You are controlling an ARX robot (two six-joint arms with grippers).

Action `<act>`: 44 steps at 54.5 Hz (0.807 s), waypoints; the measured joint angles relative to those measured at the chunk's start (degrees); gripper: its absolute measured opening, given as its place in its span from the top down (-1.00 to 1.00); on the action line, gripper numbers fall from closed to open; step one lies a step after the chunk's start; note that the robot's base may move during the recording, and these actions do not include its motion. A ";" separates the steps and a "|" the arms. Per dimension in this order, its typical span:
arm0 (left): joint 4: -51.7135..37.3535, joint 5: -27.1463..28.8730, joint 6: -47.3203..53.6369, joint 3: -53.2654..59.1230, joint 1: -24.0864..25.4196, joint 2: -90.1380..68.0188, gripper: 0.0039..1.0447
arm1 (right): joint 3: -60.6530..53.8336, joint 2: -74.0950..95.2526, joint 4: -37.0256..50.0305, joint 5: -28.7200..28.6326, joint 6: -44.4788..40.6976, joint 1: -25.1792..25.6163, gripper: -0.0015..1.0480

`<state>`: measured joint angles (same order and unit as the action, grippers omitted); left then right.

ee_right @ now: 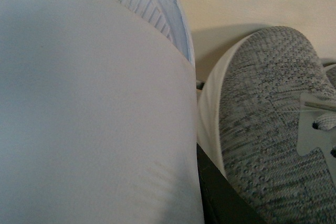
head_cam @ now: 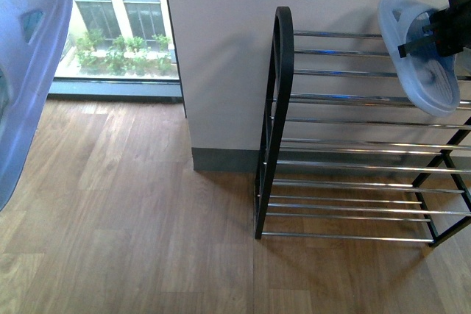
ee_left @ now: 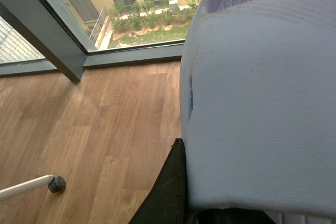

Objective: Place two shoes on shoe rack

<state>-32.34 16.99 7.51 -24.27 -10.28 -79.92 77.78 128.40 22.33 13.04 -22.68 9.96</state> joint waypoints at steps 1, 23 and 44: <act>0.00 -0.02 0.00 0.00 0.00 0.00 0.97 | 0.61 0.59 0.02 0.52 -0.70 0.17 0.97; 0.00 0.00 0.00 0.00 0.00 0.00 0.97 | 5.75 5.40 1.64 3.06 -10.47 1.07 0.97; 0.00 -0.02 0.00 0.00 0.00 0.00 0.97 | 0.04 -7.21 -15.12 -9.49 -3.15 3.87 -0.14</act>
<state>-32.34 16.97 7.51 -24.27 -10.28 -79.92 77.82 121.19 7.20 3.55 -25.82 13.82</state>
